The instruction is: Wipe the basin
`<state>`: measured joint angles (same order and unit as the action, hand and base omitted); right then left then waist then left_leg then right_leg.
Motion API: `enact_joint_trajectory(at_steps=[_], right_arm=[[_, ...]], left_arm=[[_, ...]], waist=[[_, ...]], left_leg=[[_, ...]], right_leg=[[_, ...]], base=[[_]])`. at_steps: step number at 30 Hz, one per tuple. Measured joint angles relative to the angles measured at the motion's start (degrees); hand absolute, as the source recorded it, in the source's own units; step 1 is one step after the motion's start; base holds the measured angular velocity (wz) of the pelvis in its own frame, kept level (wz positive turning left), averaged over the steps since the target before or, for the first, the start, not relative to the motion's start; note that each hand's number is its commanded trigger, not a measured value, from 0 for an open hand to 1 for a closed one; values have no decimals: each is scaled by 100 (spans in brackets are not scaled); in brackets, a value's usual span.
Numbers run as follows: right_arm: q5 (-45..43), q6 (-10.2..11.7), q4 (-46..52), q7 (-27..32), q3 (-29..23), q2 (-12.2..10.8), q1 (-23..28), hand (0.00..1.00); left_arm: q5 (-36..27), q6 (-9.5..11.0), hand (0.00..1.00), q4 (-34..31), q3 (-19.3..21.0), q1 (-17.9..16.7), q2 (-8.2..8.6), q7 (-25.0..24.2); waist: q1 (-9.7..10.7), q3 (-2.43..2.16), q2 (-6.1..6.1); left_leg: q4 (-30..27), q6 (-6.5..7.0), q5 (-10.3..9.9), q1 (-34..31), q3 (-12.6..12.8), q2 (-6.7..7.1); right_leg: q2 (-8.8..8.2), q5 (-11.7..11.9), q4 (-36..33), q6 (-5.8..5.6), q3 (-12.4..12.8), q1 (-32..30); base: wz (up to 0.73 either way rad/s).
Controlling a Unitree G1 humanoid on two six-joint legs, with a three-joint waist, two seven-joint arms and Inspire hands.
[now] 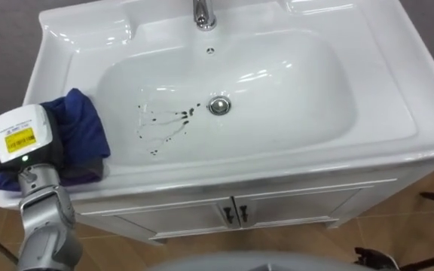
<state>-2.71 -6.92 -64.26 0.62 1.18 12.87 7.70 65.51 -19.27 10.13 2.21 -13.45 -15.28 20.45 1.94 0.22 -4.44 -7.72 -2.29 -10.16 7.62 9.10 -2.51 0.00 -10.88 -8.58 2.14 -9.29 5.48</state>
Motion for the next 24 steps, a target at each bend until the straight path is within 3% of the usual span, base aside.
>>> enact_joint_trajectory(at_steps=[4, 10, 17, 20, 24], right_arm=[[13, 146, 0, -4, 0, -64, 2, 0], [18, 311, -39, 4, -2, -65, 4, 0], [25, 392, -40, 3, -3, -72, 1, 0], [74, 437, -45, -11, 17, -70, 3, 0], [288, 440, -48, -19, 39, -82, 14, 0]], left_arm=[[74, 109, 100, -209, 41, 15, 42, 26], [161, 230, 100, -230, 19, 63, 43, 67], [163, 409, 100, -230, -92, 171, 92, 142], [157, 502, 100, -230, -178, 214, 93, 143], [151, 834, 100, -230, -381, 295, 110, 143]], waist=[[3, 58, 99], [16, 52, 102], [77, 7, 36], [96, 11, 43], [147, 24, 70]], left_leg=[[0, 0, 0, -59, -36, 0], [0, 0, 0, -125, -39, 26], [0, 0, 0, -140, 6, 26], [0, 0, 0, -111, 17, 25], [4, 1, -1, -103, 25, 25]], right_leg=[[-25, 2, 12, 2, -61, -6], [-55, 18, 80, -14, -155, -5], [-50, 20, 60, -15, -86, -52], [-46, 20, 49, -15, -23, -51], [-38, 21, 46, -15, -2, -53]], base=[[10], [7], [-5], [-9], [-1]])
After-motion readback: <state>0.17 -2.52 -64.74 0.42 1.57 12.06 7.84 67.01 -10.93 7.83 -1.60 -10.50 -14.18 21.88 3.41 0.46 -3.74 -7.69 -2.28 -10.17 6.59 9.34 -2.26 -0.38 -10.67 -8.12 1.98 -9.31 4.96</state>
